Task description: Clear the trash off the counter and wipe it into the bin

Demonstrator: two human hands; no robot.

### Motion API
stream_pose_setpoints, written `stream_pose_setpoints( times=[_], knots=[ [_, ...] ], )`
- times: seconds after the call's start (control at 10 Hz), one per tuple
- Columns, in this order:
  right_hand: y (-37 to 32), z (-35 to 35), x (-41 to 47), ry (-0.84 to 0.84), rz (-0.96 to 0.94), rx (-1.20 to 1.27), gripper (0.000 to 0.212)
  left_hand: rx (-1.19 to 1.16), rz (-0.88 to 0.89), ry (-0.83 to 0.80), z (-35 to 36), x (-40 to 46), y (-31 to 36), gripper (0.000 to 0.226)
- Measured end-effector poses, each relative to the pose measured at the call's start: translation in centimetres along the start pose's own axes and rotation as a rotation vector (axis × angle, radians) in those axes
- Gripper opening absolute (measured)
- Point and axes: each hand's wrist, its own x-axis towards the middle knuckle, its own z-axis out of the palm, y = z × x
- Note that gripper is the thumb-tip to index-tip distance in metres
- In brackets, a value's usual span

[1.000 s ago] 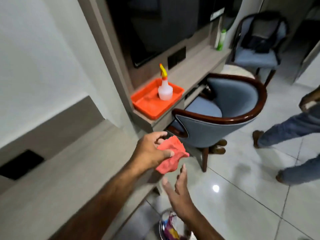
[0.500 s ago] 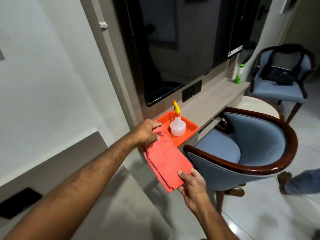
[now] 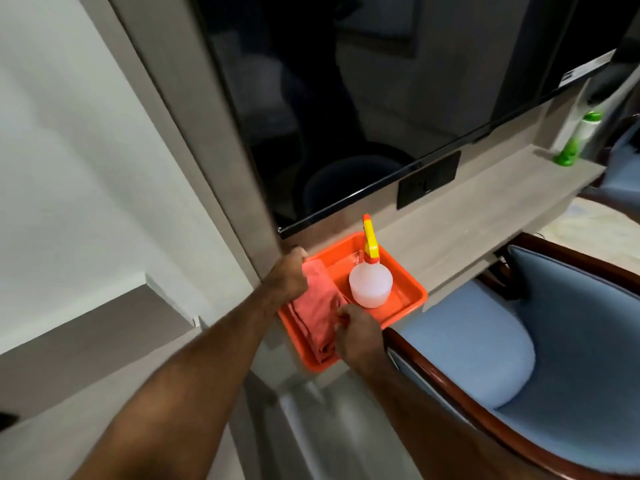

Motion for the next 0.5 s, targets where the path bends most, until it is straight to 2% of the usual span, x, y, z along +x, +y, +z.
stream_pose_setpoints(
  times=[0.1,0.2,0.3,0.4,0.5],
  knots=[
    [-0.4,1.0,2.1,-0.106,0.016,-0.104,0.012,0.074,0.077,-0.027,1.0,0.8,-1.0,0.046],
    [-0.6,1.0,3.4,-0.263,0.044,-0.298,0.021,0.127,0.126,-0.029,1.3,-0.3,-1.5,0.067],
    [-1.8,0.3,3.9,-0.391,0.061,-0.328,0.029,0.140,0.174,0.014,0.0,-3.8,-2.1,0.062],
    [-5.3,-0.4,2.6,-0.349,-0.098,-0.559,0.031,0.289,0.247,0.122,-2.6,-8.3,-3.8,0.046],
    [-10.1,-0.1,0.1,-0.205,-0.267,-0.758,0.033,0.404,0.233,0.360,-7.2,-12.2,-5.3,0.041]
  ],
)
